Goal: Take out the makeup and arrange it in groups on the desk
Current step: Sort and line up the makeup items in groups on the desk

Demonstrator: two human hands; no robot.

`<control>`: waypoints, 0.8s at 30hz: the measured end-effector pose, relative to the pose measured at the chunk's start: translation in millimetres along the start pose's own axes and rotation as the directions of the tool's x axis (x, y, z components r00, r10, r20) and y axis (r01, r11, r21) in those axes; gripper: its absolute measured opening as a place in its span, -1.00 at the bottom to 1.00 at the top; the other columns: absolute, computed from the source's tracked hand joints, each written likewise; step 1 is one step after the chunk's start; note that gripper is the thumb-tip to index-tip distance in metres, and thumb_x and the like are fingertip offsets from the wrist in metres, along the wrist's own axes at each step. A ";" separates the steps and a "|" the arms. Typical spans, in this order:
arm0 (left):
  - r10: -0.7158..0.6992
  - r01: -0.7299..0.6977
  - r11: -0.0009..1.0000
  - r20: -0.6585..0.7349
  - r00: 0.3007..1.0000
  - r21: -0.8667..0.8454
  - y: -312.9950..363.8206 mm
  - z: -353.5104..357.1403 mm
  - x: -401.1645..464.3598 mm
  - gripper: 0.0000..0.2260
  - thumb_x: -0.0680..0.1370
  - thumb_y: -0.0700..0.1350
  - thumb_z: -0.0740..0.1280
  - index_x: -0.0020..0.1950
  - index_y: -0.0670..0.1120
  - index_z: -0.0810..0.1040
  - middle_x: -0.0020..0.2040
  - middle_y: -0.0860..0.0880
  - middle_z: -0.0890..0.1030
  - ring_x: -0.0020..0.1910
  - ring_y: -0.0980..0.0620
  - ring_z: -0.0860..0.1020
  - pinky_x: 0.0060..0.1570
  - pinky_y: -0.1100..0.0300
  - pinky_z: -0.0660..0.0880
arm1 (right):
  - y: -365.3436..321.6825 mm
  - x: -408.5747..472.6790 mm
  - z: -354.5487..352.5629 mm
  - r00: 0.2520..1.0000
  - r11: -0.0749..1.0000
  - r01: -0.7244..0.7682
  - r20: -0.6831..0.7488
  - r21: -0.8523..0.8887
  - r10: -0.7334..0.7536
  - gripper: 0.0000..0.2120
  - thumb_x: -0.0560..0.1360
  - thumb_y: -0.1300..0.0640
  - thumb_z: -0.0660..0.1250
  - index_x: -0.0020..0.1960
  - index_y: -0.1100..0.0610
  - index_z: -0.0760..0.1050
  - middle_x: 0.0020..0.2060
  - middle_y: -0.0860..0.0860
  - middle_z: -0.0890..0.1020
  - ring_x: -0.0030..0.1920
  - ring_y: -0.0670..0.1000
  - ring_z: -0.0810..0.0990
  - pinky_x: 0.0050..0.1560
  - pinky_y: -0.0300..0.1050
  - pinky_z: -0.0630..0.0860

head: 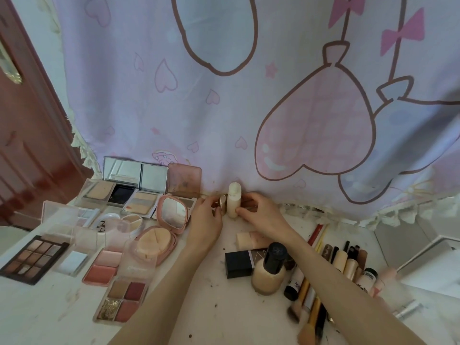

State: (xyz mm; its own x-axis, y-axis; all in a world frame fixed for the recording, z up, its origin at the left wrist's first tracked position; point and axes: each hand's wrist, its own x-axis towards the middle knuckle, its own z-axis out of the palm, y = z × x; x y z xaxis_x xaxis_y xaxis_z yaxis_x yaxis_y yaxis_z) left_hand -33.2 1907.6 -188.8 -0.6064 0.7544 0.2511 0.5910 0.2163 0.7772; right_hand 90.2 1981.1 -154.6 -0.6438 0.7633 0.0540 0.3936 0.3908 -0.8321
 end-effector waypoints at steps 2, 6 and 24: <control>0.017 -0.017 1.000 0.009 1.000 -0.006 4.0 -1.6 -4.3 -0.71 0.54 -0.29 0.21 0.25 -0.17 0.48 0.17 -0.16 0.50 0.10 -0.08 0.48 -0.05 0.40 0.23 | 1.3 -2.8 -1.9 1.000 1.000 0.000 0.013 0.017 0.000 -0.62 0.50 0.16 0.32 0.31 0.13 0.41 0.15 -0.02 0.56 0.11 -0.11 0.51 0.17 -0.24 0.42; -0.012 0.013 0.999 0.017 1.000 -0.040 7.8 -3.5 -18.4 -0.68 0.56 -0.24 0.20 0.33 -0.19 0.38 0.26 -0.17 0.42 0.19 -0.12 0.45 0.15 0.23 0.32 | 4.2 -17.7 -13.8 0.999 0.999 -0.032 -0.013 0.019 0.032 -0.66 0.55 0.16 0.26 0.31 0.12 0.40 0.11 -0.05 0.54 0.10 -0.10 0.51 0.12 -0.25 0.45; 0.549 -0.540 0.829 0.389 0.740 -0.144 75.3 -47.6 -96.9 -0.65 0.58 -0.27 0.18 0.33 -0.01 0.41 0.23 0.12 0.42 0.17 0.20 0.27 0.14 0.57 0.14 | 26.4 -141.5 -18.6 0.970 0.835 0.126 -0.109 -0.536 -0.216 -0.46 0.36 -0.27 0.26 0.19 0.06 0.50 0.00 -0.10 0.52 -0.03 -0.05 0.25 0.01 -0.17 0.22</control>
State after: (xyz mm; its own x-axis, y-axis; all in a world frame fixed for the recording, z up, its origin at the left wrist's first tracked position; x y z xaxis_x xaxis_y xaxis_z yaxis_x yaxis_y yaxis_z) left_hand 44.8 1821.3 -127.1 0.0830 0.9181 0.3875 0.7411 -0.3168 0.5919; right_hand 203.9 1893.0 -173.9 -0.6383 0.7122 0.2923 0.5994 0.6980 -0.3919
